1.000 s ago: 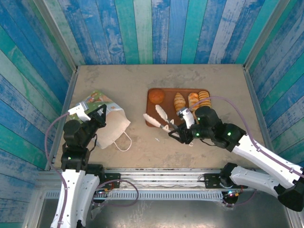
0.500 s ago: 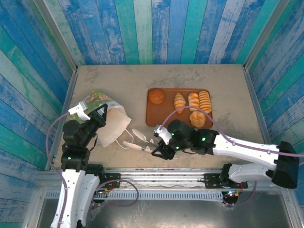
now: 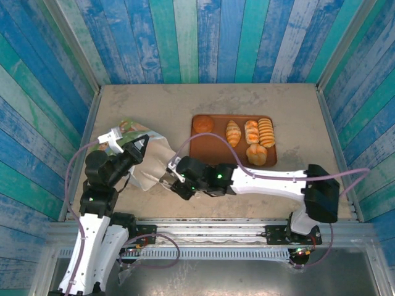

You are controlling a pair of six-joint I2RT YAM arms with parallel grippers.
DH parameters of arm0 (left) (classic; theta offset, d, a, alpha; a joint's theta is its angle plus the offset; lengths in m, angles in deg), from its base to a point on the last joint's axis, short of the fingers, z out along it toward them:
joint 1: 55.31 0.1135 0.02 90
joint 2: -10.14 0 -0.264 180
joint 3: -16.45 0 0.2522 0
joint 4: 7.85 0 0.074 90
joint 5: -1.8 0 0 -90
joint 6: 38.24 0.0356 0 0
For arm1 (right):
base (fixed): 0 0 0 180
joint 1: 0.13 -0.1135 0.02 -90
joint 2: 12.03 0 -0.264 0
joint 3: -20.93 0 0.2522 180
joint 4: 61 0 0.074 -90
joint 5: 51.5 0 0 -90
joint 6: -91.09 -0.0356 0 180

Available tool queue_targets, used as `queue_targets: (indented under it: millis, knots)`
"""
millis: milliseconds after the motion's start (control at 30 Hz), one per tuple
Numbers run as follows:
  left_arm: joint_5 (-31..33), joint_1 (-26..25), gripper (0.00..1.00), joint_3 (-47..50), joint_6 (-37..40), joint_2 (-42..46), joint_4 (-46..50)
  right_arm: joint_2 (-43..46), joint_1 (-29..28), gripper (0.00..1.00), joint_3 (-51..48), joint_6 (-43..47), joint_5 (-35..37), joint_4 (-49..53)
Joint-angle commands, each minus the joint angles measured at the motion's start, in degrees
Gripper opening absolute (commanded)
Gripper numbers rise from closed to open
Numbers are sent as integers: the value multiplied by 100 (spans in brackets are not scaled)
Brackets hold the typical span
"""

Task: Take the fake bread out of the paper bag

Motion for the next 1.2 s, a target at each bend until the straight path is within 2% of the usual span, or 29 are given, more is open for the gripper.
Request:
queue_targets:
  millis: [0,333,633,1167]
  knots:
    - [-79,-20,0,-234,159,64,-28,-368,-13,49,500,70,755,258]
    - [281,-20,0,-223,198,326,264,-1550,68,52,1790,598,1628,807]
    - [345,-20,0,-307,275,377,375,-2536,174,52,2850,1023,1665,1096]
    - [499,-20,0,-465,510,415,644,-3584,227,52,3972,1334,1873,983]
